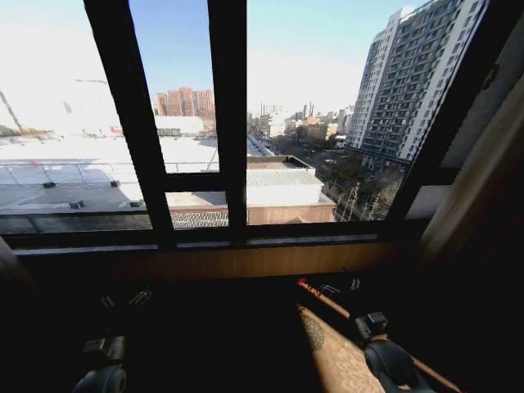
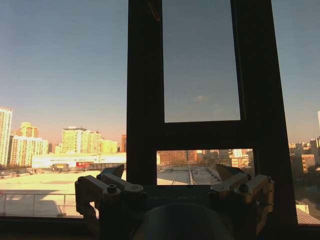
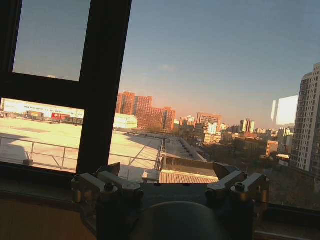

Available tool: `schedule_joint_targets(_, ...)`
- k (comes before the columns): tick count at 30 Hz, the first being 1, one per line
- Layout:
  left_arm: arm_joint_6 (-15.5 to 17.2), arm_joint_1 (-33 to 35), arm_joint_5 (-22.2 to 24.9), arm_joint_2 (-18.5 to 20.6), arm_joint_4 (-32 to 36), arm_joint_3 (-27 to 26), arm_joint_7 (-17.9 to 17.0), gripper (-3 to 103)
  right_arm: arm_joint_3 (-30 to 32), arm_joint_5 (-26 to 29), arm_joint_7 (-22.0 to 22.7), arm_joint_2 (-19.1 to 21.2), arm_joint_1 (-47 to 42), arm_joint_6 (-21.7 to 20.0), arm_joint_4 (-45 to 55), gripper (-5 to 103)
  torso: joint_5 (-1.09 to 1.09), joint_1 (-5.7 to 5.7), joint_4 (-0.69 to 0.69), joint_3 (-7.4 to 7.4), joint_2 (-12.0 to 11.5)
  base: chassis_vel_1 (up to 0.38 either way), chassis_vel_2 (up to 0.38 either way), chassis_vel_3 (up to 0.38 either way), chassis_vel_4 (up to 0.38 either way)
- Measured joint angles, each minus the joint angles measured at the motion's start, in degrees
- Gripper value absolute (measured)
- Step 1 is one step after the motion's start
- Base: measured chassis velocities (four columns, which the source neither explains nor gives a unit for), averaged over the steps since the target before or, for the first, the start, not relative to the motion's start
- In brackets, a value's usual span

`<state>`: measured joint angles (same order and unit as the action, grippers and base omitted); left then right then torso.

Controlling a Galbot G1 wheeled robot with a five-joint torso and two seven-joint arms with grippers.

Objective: Open the curtains by pulling them apart, changing their state from closed to fully open.

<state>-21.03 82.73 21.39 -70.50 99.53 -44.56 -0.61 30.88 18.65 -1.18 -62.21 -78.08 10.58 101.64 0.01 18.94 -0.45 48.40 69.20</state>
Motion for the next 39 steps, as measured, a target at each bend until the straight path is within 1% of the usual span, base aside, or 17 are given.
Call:
schedule_joint_targets(6, 0.0, 0.0, 0.0, 0.0, 0.0, 0.0, 0.0, 100, 0.0, 0.0, 0.0, 0.0, 0.0, 0.0, 0.0, 100, 0.01, -0.02, -0.01, -0.01, 0.0, 0.011, -0.004, -0.019, 0.004)
schedule_joint_targets(14, 0.0, 0.0, 0.0, 0.0, 0.0, 0.0, 0.0, 100, 0.0, 0.0, 0.0, 0.0, 0.0, 0.0, 0.0, 100, 0.00, -0.06, -0.01, -0.02, 0.0, 0.270, -0.020, -0.260, 0.008)
schedule_joint_targets(16, 0.0, 0.0, 0.0, 0.0, 0.0, 0.0, 0.0, 100, 0.0, 0.0, 0.0, 0.0, 0.0, 0.0, 0.0, 100, -0.05, -0.12, 0.01, -0.06, 0.1, 0.239, 0.006, -0.211, 0.002)
schedule_joint_targets(19, 0.0, 0.0, 0.0, 0.0, 0.0, 0.0, 0.0, 100, 0.0, 0.0, 0.0, 0.0, 0.0, 0.0, 0.0, 100, -0.05, -0.12, 0.01, -0.07, 0.1, 0.113, -0.002, -0.111, 0.014)
schedule_joint_targets(21, 0.0, 0.0, 0.0, 0.0, 0.0, 0.0, -0.1, 100, 0.0, 0.0, 0.0, 0.0, 0.0, 0.0, 0.0, 100, -0.05, -0.12, 0.00, -0.06, 0.1, 0.015, -0.008, -0.044, 0.000)
schedule_joint_targets(24, 0.0, 0.0, 0.0, 0.0, 0.0, 0.0, 0.0, 100, 0.0, 0.0, 0.0, 0.0, 0.0, 0.0, 0.0, 100, 0.04, -0.03, -0.02, 0.01, 0.0, -0.016, -0.002, 0.023, -0.001)
schedule_joint_targets(26, 0.0, 0.0, 0.0, 0.0, 0.0, 0.0, 0.0, 100, 0.0, 0.0, 0.0, 0.0, 0.0, 0.0, 0.0, 100, 0.06, 0.02, -0.02, 0.02, 0.0, -0.079, -0.004, 0.070, -0.002)
schedule_joint_targets(30, 0.0, 0.0, 0.0, 0.0, 0.0, 0.0, 0.0, 100, 0.0, 0.0, 0.0, 0.0, 0.0, 0.0, 0.0, 100, -0.02, 0.00, -0.01, 0.00, 0.0, -0.102, -0.008, 0.099, 0.019)
schedule_joint_targets(36, 0.0, 0.0, 0.0, 0.0, 0.0, 0.0, 0.0, 100, 0.0, 0.0, 0.0, 0.0, 0.0, 0.0, 0.0, 100, -0.03, -0.08, 0.00, -0.04, 0.0, -0.030, -0.048, 0.035, 0.063)
schedule_joint_targets(39, 0.0, 0.0, 0.0, 0.0, 0.0, 0.0, 0.0, 100, 0.0, 0.0, 0.0, 0.0, 0.0, 0.0, 0.0, 100, 0.00, -0.08, -0.01, -0.03, 0.0, -0.016, -0.089, 0.018, 0.068)
